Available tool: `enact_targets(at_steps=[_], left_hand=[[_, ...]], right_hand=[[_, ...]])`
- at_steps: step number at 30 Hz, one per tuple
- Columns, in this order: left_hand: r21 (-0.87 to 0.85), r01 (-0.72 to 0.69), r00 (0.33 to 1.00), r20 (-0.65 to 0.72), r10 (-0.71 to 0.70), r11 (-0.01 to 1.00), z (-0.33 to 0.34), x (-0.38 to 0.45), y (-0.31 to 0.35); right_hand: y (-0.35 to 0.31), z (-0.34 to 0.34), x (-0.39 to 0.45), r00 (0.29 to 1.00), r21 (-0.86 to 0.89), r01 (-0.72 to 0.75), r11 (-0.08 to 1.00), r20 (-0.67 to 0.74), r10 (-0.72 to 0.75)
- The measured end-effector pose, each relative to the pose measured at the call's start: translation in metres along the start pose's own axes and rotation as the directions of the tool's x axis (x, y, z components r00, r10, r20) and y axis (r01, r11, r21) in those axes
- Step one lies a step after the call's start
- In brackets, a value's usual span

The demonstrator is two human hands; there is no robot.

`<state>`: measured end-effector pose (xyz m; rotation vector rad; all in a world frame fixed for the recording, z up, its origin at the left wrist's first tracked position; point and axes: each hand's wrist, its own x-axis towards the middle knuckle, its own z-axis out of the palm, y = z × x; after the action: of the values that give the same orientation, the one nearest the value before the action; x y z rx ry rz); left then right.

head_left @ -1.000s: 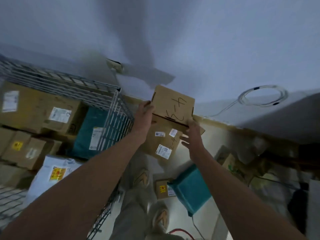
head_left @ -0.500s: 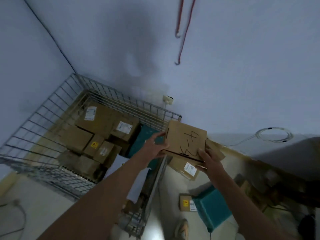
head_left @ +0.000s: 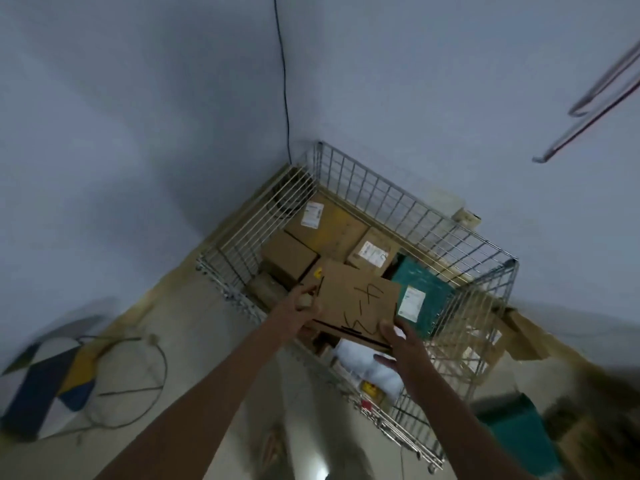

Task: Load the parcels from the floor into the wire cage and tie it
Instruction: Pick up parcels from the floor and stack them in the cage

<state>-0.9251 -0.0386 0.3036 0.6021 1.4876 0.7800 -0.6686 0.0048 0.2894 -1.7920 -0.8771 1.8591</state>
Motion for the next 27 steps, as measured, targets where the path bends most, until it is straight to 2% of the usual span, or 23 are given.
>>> enact_targets(at_steps=[5, 9, 13, 19, 21, 24, 27], left_hand=[[-0.053, 0.084, 0.991, -0.098, -0.089, 0.995, -0.069, 0.010, -0.028], [0.003, 0.155, 0.973, -0.173, -0.152, 0.988, -0.111, 0.034, -0.037], [0.066, 0.217, 0.971, -0.119, -0.208, 0.974, -0.137, 0.072, -0.021], [0.231, 0.266, 0.964, -0.076, -0.255, 0.936, -0.142, 0.136, 0.008], [0.305, 0.273, 0.962, -0.082, -0.260, 0.912, -0.145, 0.156, 0.006], [0.459, 0.313, 0.949, -0.128, -0.287, 0.831, -0.149, 0.182, 0.002], [0.574, 0.350, 0.927, -0.101, -0.361, 0.740, -0.163, 0.220, -0.011]], right_hand=[[0.013, 0.075, 0.048, 0.996, -0.043, -0.047, 0.998, 0.075, 0.050], [0.021, 0.113, 0.083, 0.988, 0.018, -0.090, 0.996, 0.127, 0.087], [0.021, 0.131, 0.117, 0.977, 0.035, -0.170, 0.985, 0.137, 0.163], [0.012, 0.143, 0.155, 0.966, 0.088, -0.257, 0.962, 0.038, 0.255], [0.007, 0.151, 0.165, 0.958, 0.033, -0.286, 0.958, -0.003, 0.287], [0.014, 0.163, 0.181, 0.956, -0.065, -0.282, 0.957, -0.100, 0.275], [0.022, 0.187, 0.193, 0.938, -0.052, -0.314, 0.948, -0.172, 0.302]])
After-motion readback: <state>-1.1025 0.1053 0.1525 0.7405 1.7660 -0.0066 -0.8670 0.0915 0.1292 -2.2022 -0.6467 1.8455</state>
